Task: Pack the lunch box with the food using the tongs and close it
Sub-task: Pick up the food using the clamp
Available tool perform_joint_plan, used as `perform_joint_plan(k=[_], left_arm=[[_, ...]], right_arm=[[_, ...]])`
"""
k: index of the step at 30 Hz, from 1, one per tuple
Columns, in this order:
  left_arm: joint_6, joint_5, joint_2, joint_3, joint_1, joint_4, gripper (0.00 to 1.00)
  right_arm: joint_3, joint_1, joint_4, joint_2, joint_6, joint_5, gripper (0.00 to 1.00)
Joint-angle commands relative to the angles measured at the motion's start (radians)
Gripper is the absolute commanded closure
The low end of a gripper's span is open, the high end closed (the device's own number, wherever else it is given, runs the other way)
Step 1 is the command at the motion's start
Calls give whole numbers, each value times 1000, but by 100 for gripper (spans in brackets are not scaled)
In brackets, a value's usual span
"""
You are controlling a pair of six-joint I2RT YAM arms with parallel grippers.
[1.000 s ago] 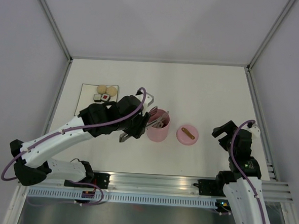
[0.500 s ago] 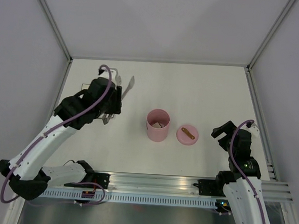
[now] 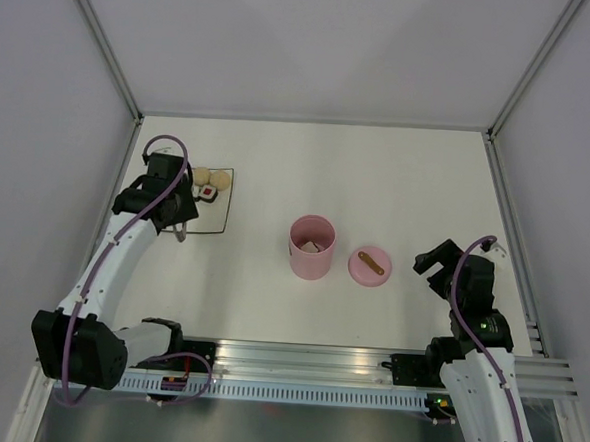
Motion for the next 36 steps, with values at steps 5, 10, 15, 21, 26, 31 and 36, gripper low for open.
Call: perform_joint_plan(k=[5,10,15,21,26,31,36], left_arm=[[35,16,91,21,51,187,45],[44,73,143,29,63,201,45],[53,86,183,25,62,199,45],[61,68,223,23,63,201,45],[66,48,256,35,62,197,46],[58,19,271,42,68,193,46],[50,33,282,45,88,191,46]], right_arm=[[-8,2,57,17,-26,-44,2],[-22,2,76,40,-26,-73,2],[-36,3,96,40,-19,-75,2],[-36,3,103,47,-20,-75,2],[-41,3,112,52,-22,-76,2],[-44,3,115,64,-20,-76,2],[-50,3,130,81,-20,-78,2]])
